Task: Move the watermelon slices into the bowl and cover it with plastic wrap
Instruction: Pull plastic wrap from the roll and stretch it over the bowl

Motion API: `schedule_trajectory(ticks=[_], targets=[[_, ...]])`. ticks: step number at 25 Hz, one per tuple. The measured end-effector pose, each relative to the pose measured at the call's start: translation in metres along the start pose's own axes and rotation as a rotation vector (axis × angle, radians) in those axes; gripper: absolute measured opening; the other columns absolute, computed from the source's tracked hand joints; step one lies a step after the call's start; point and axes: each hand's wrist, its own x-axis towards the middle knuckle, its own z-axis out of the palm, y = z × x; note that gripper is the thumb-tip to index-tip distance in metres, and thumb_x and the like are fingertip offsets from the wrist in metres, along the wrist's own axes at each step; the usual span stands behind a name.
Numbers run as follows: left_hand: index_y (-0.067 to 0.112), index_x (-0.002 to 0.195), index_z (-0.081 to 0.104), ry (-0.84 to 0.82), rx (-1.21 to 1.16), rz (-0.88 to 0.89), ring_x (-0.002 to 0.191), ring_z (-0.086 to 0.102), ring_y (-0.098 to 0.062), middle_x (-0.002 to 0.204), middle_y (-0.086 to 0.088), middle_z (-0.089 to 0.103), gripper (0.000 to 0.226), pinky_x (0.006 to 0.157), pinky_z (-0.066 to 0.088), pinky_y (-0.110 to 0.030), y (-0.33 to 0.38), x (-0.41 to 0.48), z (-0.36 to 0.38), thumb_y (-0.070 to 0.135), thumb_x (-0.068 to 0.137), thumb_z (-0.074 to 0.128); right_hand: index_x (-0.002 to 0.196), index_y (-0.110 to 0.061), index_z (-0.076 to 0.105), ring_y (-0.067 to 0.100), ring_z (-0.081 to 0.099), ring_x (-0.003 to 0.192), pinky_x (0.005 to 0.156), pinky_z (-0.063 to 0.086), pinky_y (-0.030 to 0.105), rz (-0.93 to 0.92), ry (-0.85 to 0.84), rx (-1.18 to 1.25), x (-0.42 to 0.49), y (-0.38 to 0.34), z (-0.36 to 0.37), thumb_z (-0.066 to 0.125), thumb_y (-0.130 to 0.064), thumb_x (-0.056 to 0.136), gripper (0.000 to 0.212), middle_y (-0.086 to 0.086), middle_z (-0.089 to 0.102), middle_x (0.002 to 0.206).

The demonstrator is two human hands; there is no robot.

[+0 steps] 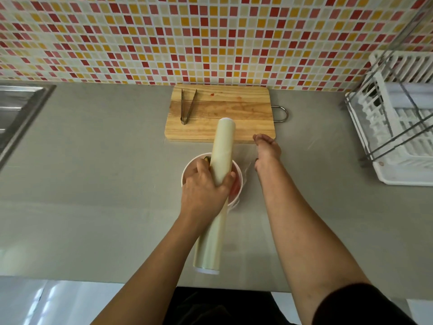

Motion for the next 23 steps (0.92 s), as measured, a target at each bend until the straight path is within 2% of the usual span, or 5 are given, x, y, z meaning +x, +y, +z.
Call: schedule_trajectory(ticks=[4,6,10,17,23], targets=[[0.011,0.115,0.046,0.012,0.011,0.005,0.098,0.058,-0.036,0.111,-0.012,0.061,0.056,0.072,0.035,-0.033,0.003,-0.002,0.003,0.051,0.080,0.060,0.071,-0.018,0.051,0.008,0.055,0.066,0.087,0.045,0.029,0.046,0.036,0.003,0.004,0.007,-0.001,0.054,-0.004,0.087,0.022,0.011,0.068,0.098],[0.011,0.114,0.046,0.022,0.023,0.028,0.099,0.057,-0.039,0.110,-0.013,0.061,0.054,0.075,0.040,-0.038,0.005,-0.003,0.004,0.050,0.079,0.060,0.077,-0.017,0.055,0.008,0.049,0.061,0.075,0.042,0.027,0.141,-0.035,-0.078,0.005,0.008,-0.003,0.048,-0.024,0.093,0.018,0.002,0.068,0.078],[0.012,0.113,0.047,0.008,0.056,0.042,0.101,0.057,-0.040,0.111,-0.013,0.061,0.054,0.077,0.043,-0.041,0.005,-0.001,0.004,0.052,0.079,0.059,0.081,-0.016,0.057,0.016,0.058,0.061,0.056,0.044,0.025,0.285,-0.244,0.053,0.007,0.004,-0.006,0.023,-0.058,0.091,0.055,0.001,0.068,0.056],[0.015,0.108,0.043,0.003,0.058,-0.004,0.095,0.058,-0.038,0.110,-0.011,0.060,0.050,0.070,0.033,-0.034,0.000,-0.002,0.005,0.053,0.079,0.058,0.072,-0.021,0.056,0.007,0.041,0.056,0.052,0.032,0.023,-0.054,-0.084,-0.273,0.013,0.006,-0.001,0.036,-0.036,0.097,0.035,-0.006,0.054,0.069],[0.020,0.096,0.036,-0.009,0.050,-0.039,0.093,0.056,-0.036,0.107,-0.010,0.059,0.043,0.070,0.034,-0.036,-0.007,0.002,0.001,0.055,0.079,0.055,0.070,-0.019,0.056,0.009,0.042,0.050,0.046,0.034,0.023,0.111,-0.046,-0.343,0.024,0.010,-0.006,0.035,-0.037,0.097,0.038,-0.005,0.056,0.067]])
